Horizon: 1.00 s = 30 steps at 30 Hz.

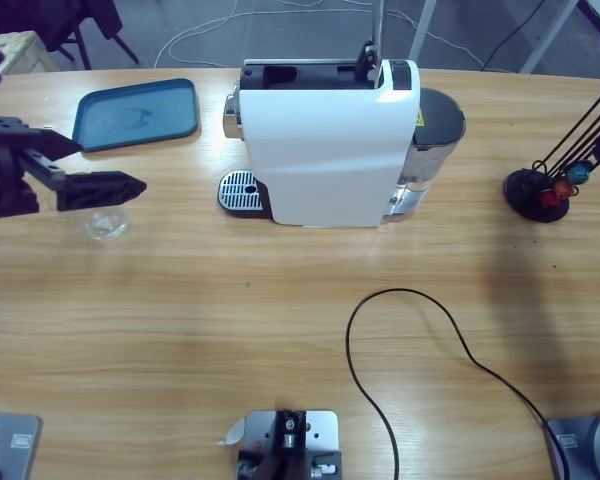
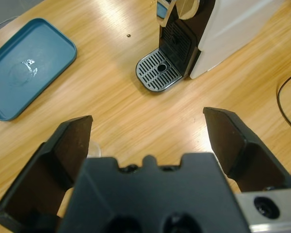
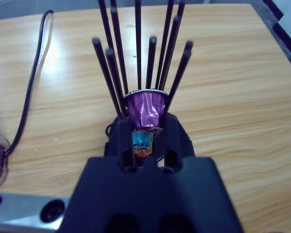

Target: Pour coffee

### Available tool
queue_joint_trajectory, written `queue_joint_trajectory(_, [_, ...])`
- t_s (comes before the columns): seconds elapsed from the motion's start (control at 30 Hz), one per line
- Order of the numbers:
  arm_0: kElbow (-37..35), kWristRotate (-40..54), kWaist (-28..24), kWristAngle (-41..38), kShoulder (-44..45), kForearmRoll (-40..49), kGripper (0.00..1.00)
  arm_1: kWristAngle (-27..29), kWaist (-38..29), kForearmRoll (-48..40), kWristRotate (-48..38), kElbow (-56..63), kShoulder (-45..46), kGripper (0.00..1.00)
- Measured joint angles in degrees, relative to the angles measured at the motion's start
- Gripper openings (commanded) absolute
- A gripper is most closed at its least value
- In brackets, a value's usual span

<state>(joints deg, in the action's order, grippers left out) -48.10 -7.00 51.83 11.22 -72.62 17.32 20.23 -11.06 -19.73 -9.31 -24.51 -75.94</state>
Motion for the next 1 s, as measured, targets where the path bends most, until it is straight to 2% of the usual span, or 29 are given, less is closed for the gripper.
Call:
queue_joint_trajectory(0.3, [0.96,0.0,-0.01,-0.14,0.0,0.0,1.0,1.04,-1.33,9.56,0.14,-8.5,6.09,0.095])
queue_joint_trajectory(0.47, [0.96,0.0,-0.01,-0.14,0.05,0.0,1.0,1.83,-2.43,17.66,0.38,-13.62,11.21,0.09])
queue_joint_trajectory(0.53, [0.92,0.15,-0.01,-0.14,0.09,0.0,1.0,1.79,-4.11,23.12,0.58,-15.98,14.3,0.0])
queue_joint_trajectory(0.63, [-0.71,2.18,-0.01,-0.14,0.13,0.72,1.0,0.06,-10.62,30.19,3.55,-18.26,18.87,0.0])
queue_joint_trajectory(0.77, [-5.84,6.66,-0.01,-0.74,0.22,6.67,1.0,-5.23,-23.85,36.02,12.12,-18.94,20.41,0.0])
queue_joint_trajectory(0.83, [-7.79,8.77,-0.01,-0.88,0.65,9.79,1.0,-8.21,-29.16,38.03,16.15,-19.42,19.85,0.0])
queue_joint_trajectory(1.0, [-8.65,9.5,-0.02,-0.89,3.13,12.74,1.0,-13.56,-37.07,40.1,25.71,-26.59,12.87,0.0])
